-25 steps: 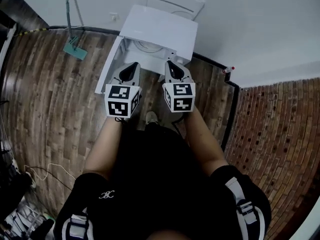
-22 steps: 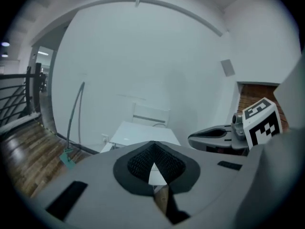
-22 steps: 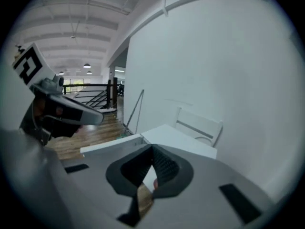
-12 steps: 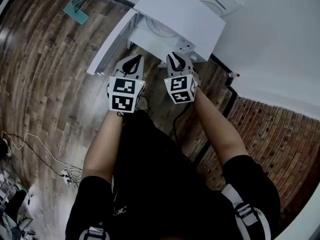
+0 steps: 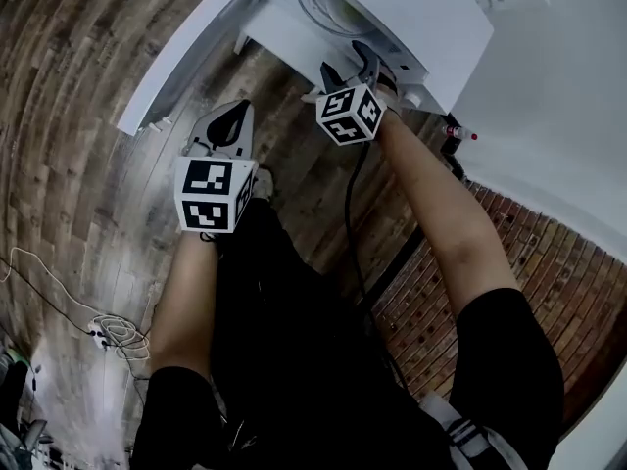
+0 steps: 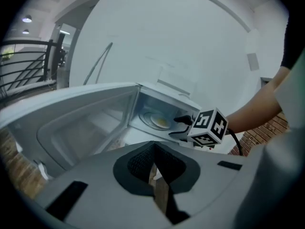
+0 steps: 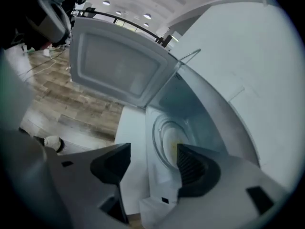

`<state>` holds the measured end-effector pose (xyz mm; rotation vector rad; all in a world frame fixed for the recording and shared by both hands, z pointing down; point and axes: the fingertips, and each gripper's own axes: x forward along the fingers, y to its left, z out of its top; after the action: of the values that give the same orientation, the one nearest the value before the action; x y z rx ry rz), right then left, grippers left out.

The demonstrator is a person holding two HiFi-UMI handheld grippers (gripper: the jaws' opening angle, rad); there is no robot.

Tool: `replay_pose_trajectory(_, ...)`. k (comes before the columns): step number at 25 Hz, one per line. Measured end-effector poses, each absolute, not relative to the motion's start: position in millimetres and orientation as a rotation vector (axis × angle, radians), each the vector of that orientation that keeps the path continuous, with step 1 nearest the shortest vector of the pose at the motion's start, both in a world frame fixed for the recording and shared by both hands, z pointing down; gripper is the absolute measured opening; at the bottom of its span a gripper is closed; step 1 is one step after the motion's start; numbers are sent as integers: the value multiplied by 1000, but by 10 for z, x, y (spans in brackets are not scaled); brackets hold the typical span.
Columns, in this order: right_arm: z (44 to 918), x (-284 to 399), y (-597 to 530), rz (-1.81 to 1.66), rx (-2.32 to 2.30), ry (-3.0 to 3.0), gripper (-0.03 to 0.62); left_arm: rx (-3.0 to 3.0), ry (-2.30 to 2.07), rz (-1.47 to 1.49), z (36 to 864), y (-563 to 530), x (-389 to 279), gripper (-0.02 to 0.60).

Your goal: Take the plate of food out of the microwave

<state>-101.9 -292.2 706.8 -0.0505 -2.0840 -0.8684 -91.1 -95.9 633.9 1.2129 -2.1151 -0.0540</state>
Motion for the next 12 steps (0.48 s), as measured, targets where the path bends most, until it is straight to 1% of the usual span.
replay_pose_trajectory(7,7598,-1234,-3240,-998,-20,-1956,301,1182,-2099,-69,6896,-887,-830,-9)
replay_pose_trajectory(12,7841,-1464,-3346,-1026,-28,-1898,327,1228,-2086,-11,7132,-1001,-848,-9)
